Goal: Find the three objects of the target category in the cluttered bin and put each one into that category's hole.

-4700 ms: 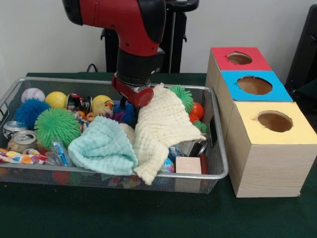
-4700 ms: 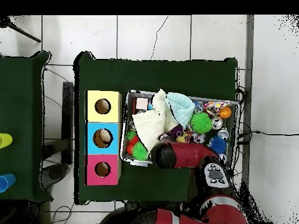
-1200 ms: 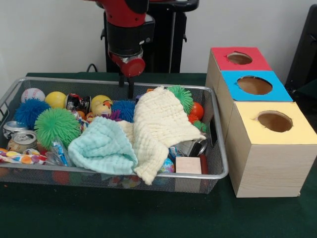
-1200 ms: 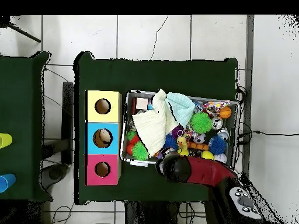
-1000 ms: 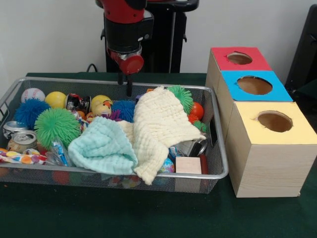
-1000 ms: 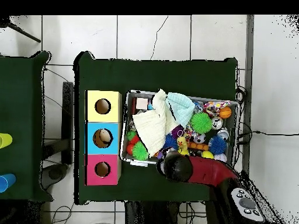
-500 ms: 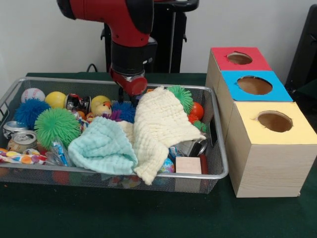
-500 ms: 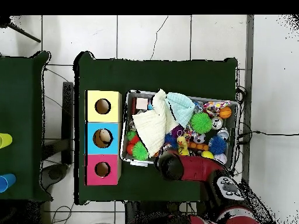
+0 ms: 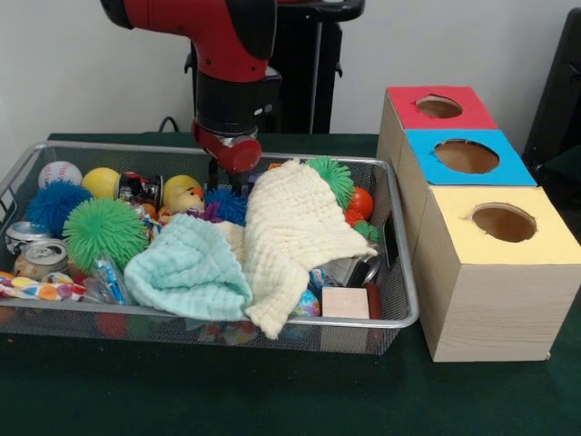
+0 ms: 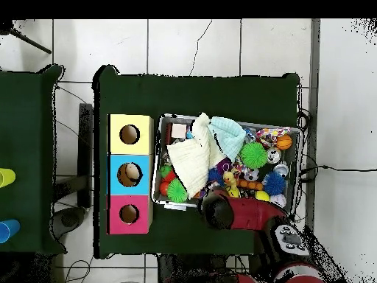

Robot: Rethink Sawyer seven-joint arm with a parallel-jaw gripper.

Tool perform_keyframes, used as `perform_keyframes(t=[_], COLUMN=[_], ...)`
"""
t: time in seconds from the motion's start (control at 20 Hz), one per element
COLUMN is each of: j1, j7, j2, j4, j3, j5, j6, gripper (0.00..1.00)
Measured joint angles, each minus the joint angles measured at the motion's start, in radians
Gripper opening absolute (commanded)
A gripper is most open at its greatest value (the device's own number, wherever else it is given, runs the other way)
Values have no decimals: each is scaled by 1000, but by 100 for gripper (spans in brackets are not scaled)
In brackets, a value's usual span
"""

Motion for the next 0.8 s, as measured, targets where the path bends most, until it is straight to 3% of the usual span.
perform_keyframes(t=[0.4,0.8], j1=[-79,-98], j7=[0,0], j2=[-69,-118], j4=[22,30], j3=[51,71], j5=[0,0], j6=[93,147], gripper=[100,100])
